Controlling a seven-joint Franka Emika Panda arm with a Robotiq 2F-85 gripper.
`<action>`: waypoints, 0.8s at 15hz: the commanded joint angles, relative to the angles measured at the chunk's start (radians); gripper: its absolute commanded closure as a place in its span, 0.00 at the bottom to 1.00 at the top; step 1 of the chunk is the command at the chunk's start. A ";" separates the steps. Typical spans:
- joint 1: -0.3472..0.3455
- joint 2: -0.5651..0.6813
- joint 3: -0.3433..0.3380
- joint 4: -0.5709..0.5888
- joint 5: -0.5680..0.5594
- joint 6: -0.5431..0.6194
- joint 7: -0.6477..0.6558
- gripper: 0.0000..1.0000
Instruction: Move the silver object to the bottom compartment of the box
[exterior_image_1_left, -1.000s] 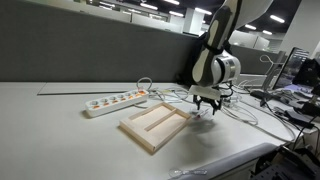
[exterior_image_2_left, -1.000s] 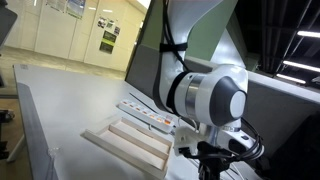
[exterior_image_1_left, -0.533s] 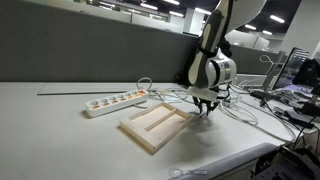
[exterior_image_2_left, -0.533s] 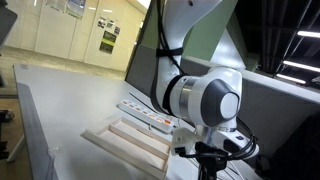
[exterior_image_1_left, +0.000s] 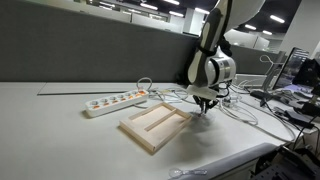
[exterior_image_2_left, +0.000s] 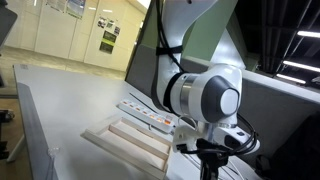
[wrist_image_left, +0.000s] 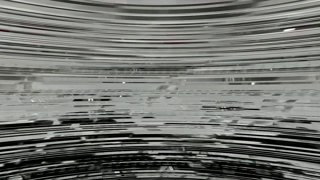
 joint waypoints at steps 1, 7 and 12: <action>0.064 -0.049 -0.043 -0.022 -0.009 0.004 0.002 0.93; 0.058 -0.098 0.046 0.015 -0.005 -0.038 -0.064 0.93; 0.053 -0.112 0.140 0.030 -0.009 -0.091 -0.105 0.93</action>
